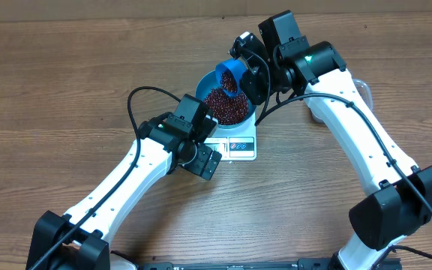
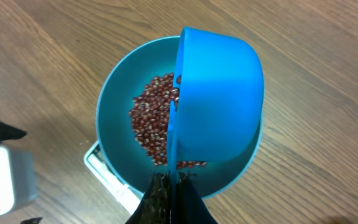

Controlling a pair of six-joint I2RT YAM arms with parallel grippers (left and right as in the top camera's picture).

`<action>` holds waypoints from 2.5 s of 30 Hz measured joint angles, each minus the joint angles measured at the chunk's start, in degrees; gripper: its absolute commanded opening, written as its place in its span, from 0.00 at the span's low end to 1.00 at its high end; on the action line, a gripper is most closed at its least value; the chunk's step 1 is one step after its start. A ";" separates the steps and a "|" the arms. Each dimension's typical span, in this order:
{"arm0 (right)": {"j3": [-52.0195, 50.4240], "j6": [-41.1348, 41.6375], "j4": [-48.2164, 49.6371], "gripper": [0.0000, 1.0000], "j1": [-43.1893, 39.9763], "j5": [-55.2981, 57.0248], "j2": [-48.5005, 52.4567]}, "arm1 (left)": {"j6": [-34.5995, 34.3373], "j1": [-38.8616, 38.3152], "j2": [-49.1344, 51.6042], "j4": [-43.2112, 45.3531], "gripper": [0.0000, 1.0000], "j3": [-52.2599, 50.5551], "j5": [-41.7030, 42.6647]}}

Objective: Scoop item into bowl and weigh 150g on scale
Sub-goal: 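Tilt the scoop to pour beans into the teal bowl gradually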

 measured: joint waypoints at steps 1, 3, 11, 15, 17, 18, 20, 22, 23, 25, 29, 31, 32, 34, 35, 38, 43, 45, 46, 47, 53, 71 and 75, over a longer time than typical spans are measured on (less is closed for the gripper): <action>-0.09 0.00 0.17 0.04 0.00 0.26 0.00 | 0.00 -0.02 0.00 0.00 1.00 0.00 0.00; -0.26 0.00 0.33 0.04 0.00 0.70 0.02 | 0.00 0.00 0.00 0.00 0.99 0.00 -0.02; -0.28 -0.02 -0.22 0.04 0.17 3.19 0.00 | 0.00 0.00 0.00 0.00 1.00 0.00 0.00; -0.28 0.00 -0.37 0.04 0.72 4.28 0.00 | 0.00 0.00 0.00 0.00 1.00 0.00 0.00; -0.31 0.04 -0.31 0.04 1.01 4.07 0.00 | 0.00 0.00 0.00 0.00 1.00 0.00 0.00; -0.28 0.02 -0.31 0.04 1.09 3.87 0.00 | 0.00 0.00 0.00 0.00 0.99 0.00 0.00; -0.28 0.02 -0.28 0.04 1.40 3.93 0.00 | 0.00 -0.02 0.00 0.00 0.99 0.00 0.00; -0.28 0.02 -0.07 0.04 1.84 4.98 0.02 | 0.00 -0.02 0.00 0.00 1.00 0.00 -0.02; -0.28 0.04 0.00 0.04 1.92 5.18 0.00 | 0.00 0.00 0.00 0.02 0.99 0.00 -0.02; -0.31 -0.04 0.15 0.04 2.29 5.18 0.00 | 0.00 0.00 0.00 0.00 0.99 0.00 0.00; -0.31 0.02 0.63 0.04 2.99 5.90 0.00 | 0.00 -0.02 0.00 0.00 0.99 0.00 -0.02; -0.31 0.02 0.59 0.04 3.26 7.15 0.00 | 0.00 -0.02 0.00 0.00 1.00 0.00 0.00; -0.31 0.02 0.57 0.04 3.28 7.87 0.00 | 0.00 0.00 0.00 0.00 1.00 0.00 0.00; -0.31 0.02 0.48 0.04 3.28 8.55 0.00 | 0.00 0.00 0.00 0.00 1.00 0.00 0.00; -0.31 0.04 0.44 0.04 3.28 8.92 0.00 | 0.00 -0.02 0.00 0.02 1.00 0.00 0.00; -0.31 0.79 0.57 0.04 3.28 8.44 0.00 | 0.00 -0.02 0.00 0.02 0.99 0.00 0.00; -0.31 1.11 0.55 0.04 3.32 8.20 0.00 | 0.00 -0.02 0.00 0.00 1.00 0.00 0.00; -0.31 1.27 0.55 0.04 3.32 8.20 0.02 | 0.00 0.00 0.00 0.00 1.00 0.00 0.00; -0.31 1.31 0.55 0.04 3.32 8.17 0.00 | 0.00 -0.02 0.00 0.00 1.00 0.00 -0.02; -0.31 1.31 0.55 0.04 3.32 8.20 0.00 | 0.00 -0.02 0.00 0.00 1.00 0.00 0.00; -0.31 1.31 0.57 0.04 3.32 8.20 0.02 | 0.00 0.00 0.00 0.00 1.00 0.00 -0.02; -0.31 1.53 0.17 0.04 3.45 8.15 0.00 | 0.00 0.00 0.00 0.00 1.00 0.00 0.00; -0.31 1.81 0.20 0.04 3.43 7.48 0.00 | 0.00 0.00 0.00 0.00 1.00 0.00 -0.02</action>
